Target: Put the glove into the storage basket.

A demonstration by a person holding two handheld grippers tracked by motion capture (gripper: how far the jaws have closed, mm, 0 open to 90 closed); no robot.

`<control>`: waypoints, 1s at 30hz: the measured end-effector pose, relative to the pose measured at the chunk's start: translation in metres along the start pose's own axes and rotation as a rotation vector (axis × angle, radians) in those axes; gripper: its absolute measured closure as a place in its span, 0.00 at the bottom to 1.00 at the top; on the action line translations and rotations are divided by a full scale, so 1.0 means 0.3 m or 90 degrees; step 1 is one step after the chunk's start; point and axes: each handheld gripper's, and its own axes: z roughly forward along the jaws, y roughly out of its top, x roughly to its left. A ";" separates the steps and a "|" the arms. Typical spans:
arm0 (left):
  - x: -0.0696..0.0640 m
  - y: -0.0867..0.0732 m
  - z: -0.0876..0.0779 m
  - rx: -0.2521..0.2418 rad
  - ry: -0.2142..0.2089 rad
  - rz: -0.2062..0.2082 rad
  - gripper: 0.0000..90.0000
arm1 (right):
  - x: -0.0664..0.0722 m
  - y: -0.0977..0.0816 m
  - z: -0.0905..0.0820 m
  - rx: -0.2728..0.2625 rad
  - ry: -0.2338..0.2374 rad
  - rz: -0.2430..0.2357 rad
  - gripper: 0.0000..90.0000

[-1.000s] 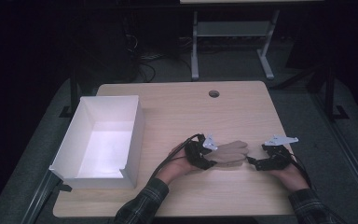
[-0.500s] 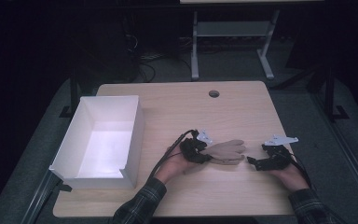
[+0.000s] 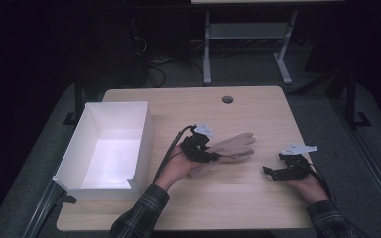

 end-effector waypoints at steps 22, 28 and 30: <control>0.040 0.091 -0.384 -0.059 0.100 -0.030 0.79 | -0.001 0.000 0.000 0.000 -0.001 -0.001 0.14; 0.072 0.076 -0.495 -0.073 0.138 -0.040 0.79 | 0.000 0.000 0.000 0.000 -0.001 -0.001 0.14; 0.083 0.065 -0.528 -0.082 0.150 -0.050 0.79 | 0.000 0.000 0.000 0.000 -0.001 -0.001 0.14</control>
